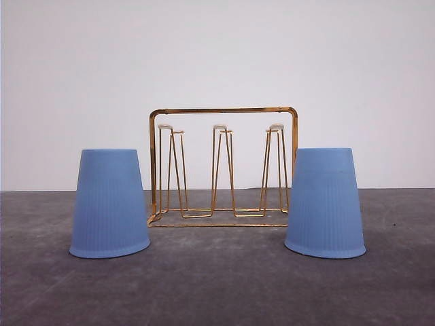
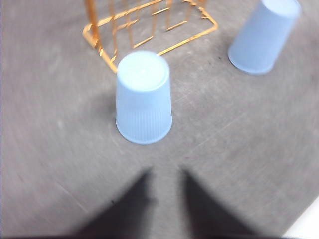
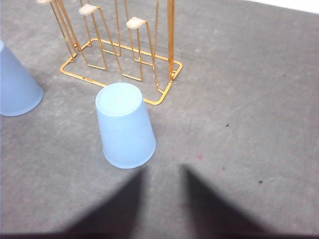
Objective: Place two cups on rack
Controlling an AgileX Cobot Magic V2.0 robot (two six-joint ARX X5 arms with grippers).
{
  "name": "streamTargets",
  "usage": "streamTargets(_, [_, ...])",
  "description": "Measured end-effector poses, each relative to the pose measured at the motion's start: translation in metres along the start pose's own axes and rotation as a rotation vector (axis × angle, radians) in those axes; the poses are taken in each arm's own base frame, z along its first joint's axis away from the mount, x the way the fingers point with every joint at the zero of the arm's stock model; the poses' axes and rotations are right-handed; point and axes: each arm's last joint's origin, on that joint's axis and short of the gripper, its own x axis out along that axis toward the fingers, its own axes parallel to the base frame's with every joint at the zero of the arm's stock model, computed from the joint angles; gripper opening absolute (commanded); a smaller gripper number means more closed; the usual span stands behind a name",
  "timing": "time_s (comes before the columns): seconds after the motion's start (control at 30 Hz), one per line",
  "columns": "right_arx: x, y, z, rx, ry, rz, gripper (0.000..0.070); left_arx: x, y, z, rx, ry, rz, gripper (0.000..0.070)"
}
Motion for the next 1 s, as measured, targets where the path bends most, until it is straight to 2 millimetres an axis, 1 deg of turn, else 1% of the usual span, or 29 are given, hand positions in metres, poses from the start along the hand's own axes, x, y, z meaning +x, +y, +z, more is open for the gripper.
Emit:
streamTargets(0.03, [0.0, 0.0, 0.0, -0.003, -0.001, 0.0, 0.0469, 0.0, 0.0, 0.0, 0.009, -0.001, -0.002, 0.049])
streamTargets(0.17, [0.0, 0.0, 0.001, -0.007, -0.009, -0.001, 0.0469, 0.001, 0.0, 0.001, -0.004, -0.005, -0.002, 0.049])
streamTargets(0.3, [0.0, 0.0, 0.002, -0.011, -0.018, -0.001, 0.0469, 0.008, 0.003, 0.007, -0.055, -0.024, 0.001, 0.0495])
streamTargets(0.33, [0.0, 0.0, 0.002, -0.012, -0.019, -0.001, 0.0469, 0.011, 0.005, 0.01, -0.07, -0.032, 0.002, 0.0502])
streamTargets(0.4, [0.0, 0.0, 0.002, -0.013, -0.022, -0.002, 0.0469, 0.019, 0.009, 0.016, -0.097, -0.039, 0.003, 0.0552])
streamTargets(0.43, [0.0, 0.0, 0.002, -0.013, -0.022, -0.002, 0.0469, 0.024, 0.011, 0.019, -0.111, -0.041, 0.003, 0.0587])
streamTargets(0.47, [0.0, 0.0, 0.002, -0.013, -0.022, -0.002, 0.0469, 0.031, 0.013, 0.022, -0.125, -0.04, 0.001, 0.0597])
streamTargets(0.73, [0.0, 0.0, 0.002, -0.013, -0.022, -0.002, 0.0469, 0.087, 0.023, 0.041, -0.145, -0.04, -0.036, 0.0601])
streamTargets(0.87, [0.0, 0.0, 0.002, -0.013, -0.022, -0.002, 0.0469, 0.119, 0.025, 0.042, -0.141, -0.004, -0.036, 0.0603])
streamTargets(1.0, [0.0, 0.0, 0.003, -0.012, -0.031, -0.002, 0.0469, 0.15, 0.026, 0.038, -0.138, 0.045, -0.025, 0.0603])
